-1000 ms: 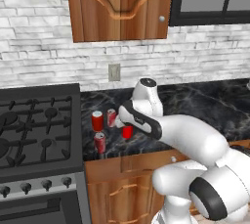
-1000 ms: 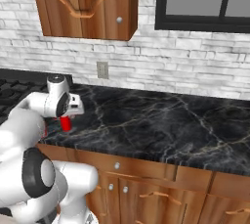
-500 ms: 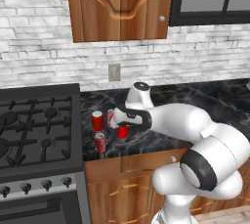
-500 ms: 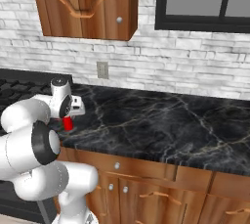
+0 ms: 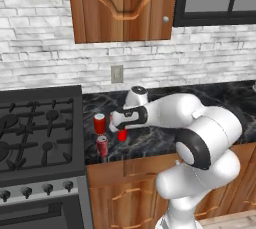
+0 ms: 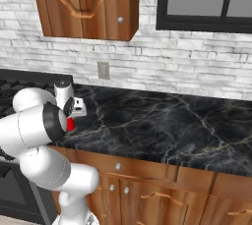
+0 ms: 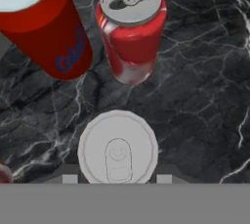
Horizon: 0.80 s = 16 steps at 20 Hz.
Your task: Four empty soda cans are scattered around the kitchen. Gather all the cans and cluster them next to the stove for recycling.
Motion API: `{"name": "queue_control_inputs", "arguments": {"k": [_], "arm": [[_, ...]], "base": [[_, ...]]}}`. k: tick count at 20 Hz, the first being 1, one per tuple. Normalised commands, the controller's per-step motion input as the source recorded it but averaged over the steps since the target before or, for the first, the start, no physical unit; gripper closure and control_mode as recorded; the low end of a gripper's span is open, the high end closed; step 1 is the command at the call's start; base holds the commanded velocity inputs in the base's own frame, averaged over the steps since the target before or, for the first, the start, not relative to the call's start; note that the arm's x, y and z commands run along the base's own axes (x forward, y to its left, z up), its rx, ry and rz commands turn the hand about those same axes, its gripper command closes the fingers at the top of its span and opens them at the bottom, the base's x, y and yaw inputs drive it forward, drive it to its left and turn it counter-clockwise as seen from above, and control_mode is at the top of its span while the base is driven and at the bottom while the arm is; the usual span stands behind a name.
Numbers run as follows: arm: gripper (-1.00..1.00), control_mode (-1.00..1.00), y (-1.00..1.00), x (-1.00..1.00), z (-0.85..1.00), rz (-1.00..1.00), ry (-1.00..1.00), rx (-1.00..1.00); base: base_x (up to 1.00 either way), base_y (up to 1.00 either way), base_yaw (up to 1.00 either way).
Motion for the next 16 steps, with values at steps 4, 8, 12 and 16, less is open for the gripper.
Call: {"name": "queue_control_inputs", "arguments": {"k": [4,8,12,16], "arm": [[1.0,-1.0,0.05,0.23,-0.34,0.0,0.0,0.0],[-1.0,-1.0,0.08,0.08,-0.28,0.0,0.14,0.0],[-1.0,-1.0,0.01,0.01,-0.03,0.0,0.12,0.0],[-1.0,-1.0,0.0,-0.01,0.0,0.0,0.07,0.0]], "base": [[0.0,0.0,0.0],[0.0,0.0,0.0],[0.0,0.0,0.0],[0.0,0.0,0.0]]}}
